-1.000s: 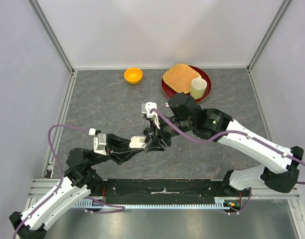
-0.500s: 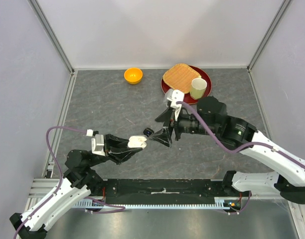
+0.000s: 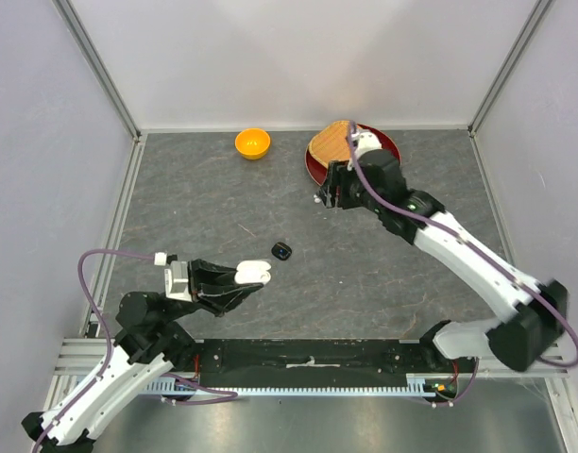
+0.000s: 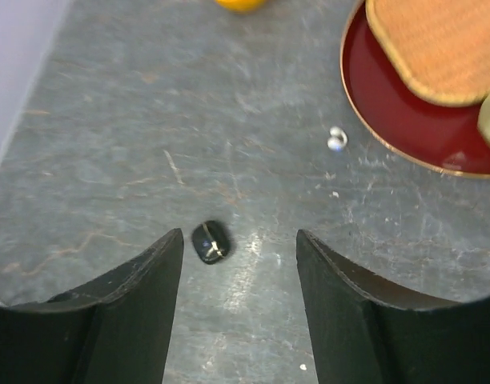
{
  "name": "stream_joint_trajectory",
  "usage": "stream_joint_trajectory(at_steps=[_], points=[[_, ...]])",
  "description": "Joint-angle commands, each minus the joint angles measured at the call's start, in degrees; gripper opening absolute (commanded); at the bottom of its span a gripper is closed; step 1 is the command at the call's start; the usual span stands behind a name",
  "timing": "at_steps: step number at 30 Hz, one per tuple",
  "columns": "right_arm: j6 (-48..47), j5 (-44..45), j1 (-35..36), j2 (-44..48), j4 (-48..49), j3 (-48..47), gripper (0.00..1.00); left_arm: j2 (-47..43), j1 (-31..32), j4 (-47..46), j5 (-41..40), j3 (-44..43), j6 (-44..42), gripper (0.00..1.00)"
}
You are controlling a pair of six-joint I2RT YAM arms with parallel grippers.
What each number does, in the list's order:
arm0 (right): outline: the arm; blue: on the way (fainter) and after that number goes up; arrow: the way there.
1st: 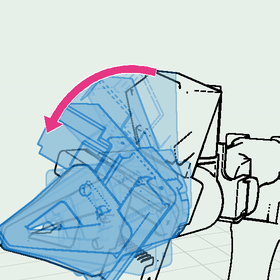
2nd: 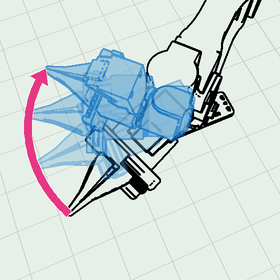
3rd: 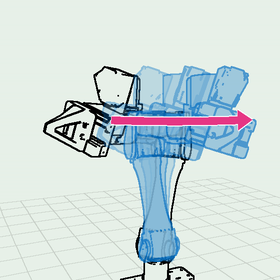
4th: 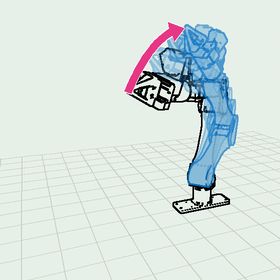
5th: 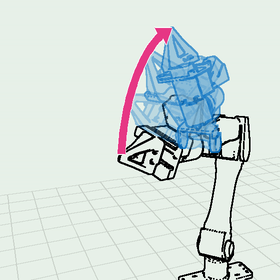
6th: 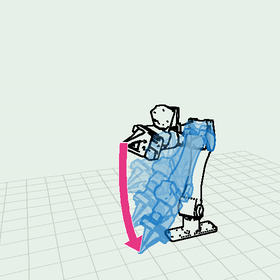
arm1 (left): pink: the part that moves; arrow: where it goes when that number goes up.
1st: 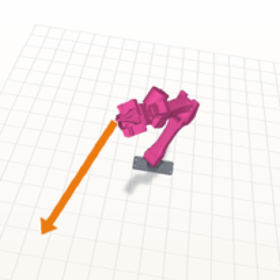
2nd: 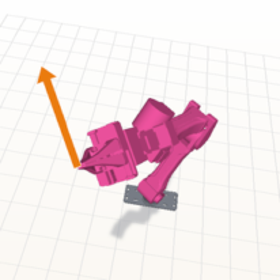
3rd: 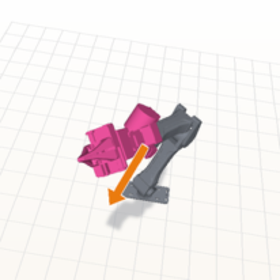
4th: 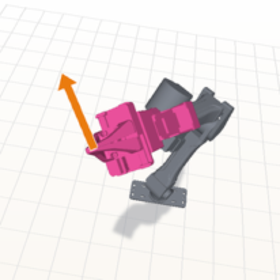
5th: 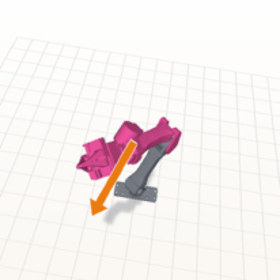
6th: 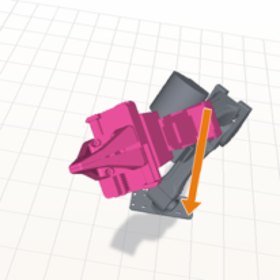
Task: Insert the wireless bluetooth earbuds into the charging case
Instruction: Pick up the earbud from the center of the board.
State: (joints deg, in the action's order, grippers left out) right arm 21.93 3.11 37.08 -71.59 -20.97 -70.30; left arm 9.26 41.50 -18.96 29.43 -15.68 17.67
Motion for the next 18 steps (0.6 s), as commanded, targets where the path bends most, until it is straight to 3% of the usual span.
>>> stream_joint_trajectory(at_steps=[1, 5, 11, 18], points=[[5.1, -1.1, -3.3, -10.9, -1.3, -0.1, 0.63, -2.5, 0.1, 1.5, -2.1, -0.5, -1.9, 0.02], [9.6, -4.5, -6.6, -21.5, 1.7, -2.1, 0.59, -4.6, 0.0, 5.2, -2.8, -1.2, -3.0, 0.02], [18.2, -5.1, -10.7, -30.4, 7.6, -4.2, 0.54, -5.8, 0.0, 7.9, -3.1, -2.2, -4.4, 0.02], [21.4, -8.7, -12.0, -38.6, 11.2, -8.3, 0.50, -7.0, 0.1, 9.6, -3.7, -2.3, -5.1, 0.02]])
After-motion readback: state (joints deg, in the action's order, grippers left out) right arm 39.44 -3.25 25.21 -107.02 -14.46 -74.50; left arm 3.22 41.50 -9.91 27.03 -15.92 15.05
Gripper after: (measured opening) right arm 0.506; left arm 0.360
